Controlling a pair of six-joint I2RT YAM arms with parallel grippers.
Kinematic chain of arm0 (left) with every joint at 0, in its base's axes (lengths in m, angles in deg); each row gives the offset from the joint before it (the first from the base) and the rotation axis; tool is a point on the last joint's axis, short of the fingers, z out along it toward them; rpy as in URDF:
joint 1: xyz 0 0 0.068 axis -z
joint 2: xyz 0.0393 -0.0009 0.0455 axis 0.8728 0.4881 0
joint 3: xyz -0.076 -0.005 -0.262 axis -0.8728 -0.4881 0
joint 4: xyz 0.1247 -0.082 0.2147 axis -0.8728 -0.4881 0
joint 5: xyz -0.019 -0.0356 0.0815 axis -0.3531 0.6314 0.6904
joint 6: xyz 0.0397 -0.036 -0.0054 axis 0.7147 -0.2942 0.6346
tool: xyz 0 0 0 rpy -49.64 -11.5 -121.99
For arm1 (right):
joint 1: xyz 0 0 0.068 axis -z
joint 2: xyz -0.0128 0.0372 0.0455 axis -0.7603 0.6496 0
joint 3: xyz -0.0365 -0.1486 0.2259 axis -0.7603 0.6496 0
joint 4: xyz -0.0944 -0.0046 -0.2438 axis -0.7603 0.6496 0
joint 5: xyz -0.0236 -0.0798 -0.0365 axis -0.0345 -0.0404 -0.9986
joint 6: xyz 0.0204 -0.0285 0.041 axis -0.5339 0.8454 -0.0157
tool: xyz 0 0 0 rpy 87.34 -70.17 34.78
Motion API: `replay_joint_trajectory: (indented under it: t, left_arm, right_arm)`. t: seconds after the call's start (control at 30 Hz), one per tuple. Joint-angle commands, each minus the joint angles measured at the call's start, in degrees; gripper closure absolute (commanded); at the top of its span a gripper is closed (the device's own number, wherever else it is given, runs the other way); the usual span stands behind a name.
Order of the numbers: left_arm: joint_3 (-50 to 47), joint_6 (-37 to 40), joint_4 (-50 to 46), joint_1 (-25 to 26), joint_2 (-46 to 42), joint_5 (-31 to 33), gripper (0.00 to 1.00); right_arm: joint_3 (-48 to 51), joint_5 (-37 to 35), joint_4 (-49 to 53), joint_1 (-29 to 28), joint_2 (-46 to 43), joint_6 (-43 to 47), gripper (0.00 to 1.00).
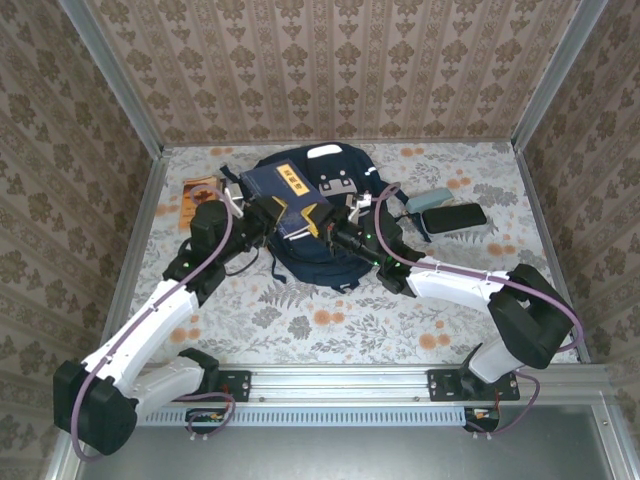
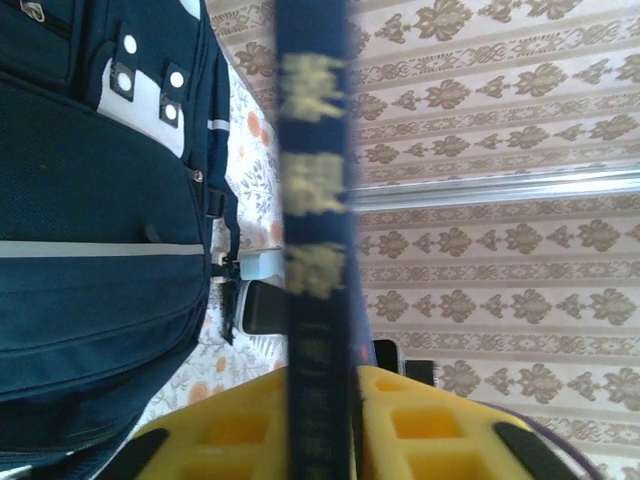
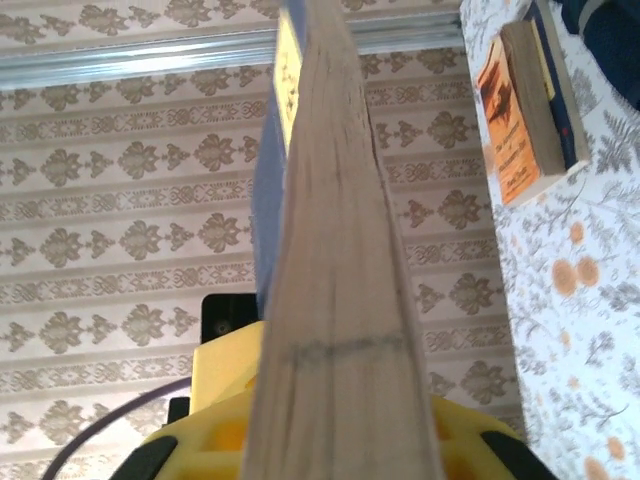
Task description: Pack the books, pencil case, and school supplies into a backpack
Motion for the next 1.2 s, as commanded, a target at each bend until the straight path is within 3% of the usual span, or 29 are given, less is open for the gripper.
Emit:
replay_joint_trajectory:
  t: [0.0, 0.17, 0.3, 0.43, 0.63, 0.8, 1.17]
  left_arm:
    - [-0.02, 2.41, -0.11, -0.56, 0.11, -3.22, 0.68]
    - [2.11, 12.5, -10.07, -1.74, 1.57, -3.79, 0.35]
    - [4.85, 23.01, -16.38, -1.76, 5.4, -3.16, 0.21]
    - [8.45, 33.65, -19.66, -1.18, 11.28, -4.12, 0.17]
    - [19.04, 52.07, -29.21, 3.96, 22.4, -1.42, 0.17]
    - [28.29, 62.98, -35.92, 8.25, 32.26, 3.18, 0.21]
    - [47.36, 82.48, -48.21, 15.37, 53.38, 11.74, 0.19]
  right_arm:
    - [0.68, -3.01, 4.21, 0.12, -0.56, 2.27, 0.92]
    - [0.3, -6.37, 20.66, 1.94, -6.91, 11.01, 0.98]
    - [-2.91, -10.81, 40.86, 4.74, -15.1, 21.69, 0.98]
    - [-5.47, -14.76, 56.66, 8.15, -21.98, 31.05, 0.98]
    - [-5.26, -16.01, 69.71, 14.61, -30.22, 37.89, 0.97]
    - [-3.7, -14.78, 73.69, 19.46, -33.96, 40.67, 0.96]
    - [-0.01, -8.76, 70.9, 25.15, -31.55, 40.96, 0.96]
